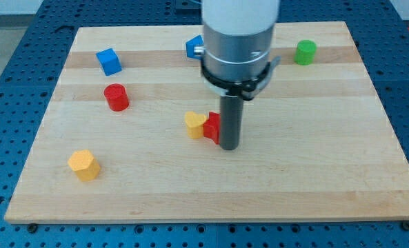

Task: Move the green star towards the yellow heart

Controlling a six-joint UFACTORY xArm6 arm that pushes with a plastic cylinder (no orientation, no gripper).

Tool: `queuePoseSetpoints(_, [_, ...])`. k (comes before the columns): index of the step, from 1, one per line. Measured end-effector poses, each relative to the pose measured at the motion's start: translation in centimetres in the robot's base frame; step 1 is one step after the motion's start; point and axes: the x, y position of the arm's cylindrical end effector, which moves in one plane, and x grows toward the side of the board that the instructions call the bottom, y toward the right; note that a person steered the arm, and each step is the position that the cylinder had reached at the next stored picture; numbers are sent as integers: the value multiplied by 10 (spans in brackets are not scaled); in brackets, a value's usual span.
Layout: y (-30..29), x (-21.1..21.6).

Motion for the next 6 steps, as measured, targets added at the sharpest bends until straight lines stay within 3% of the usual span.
queuePoseSetpoints(1, [52, -5])
queuePoseSetpoints(2, [98, -43])
queuePoseSetpoints(4, [104, -117])
queuePoseSetpoints(6, [58, -129])
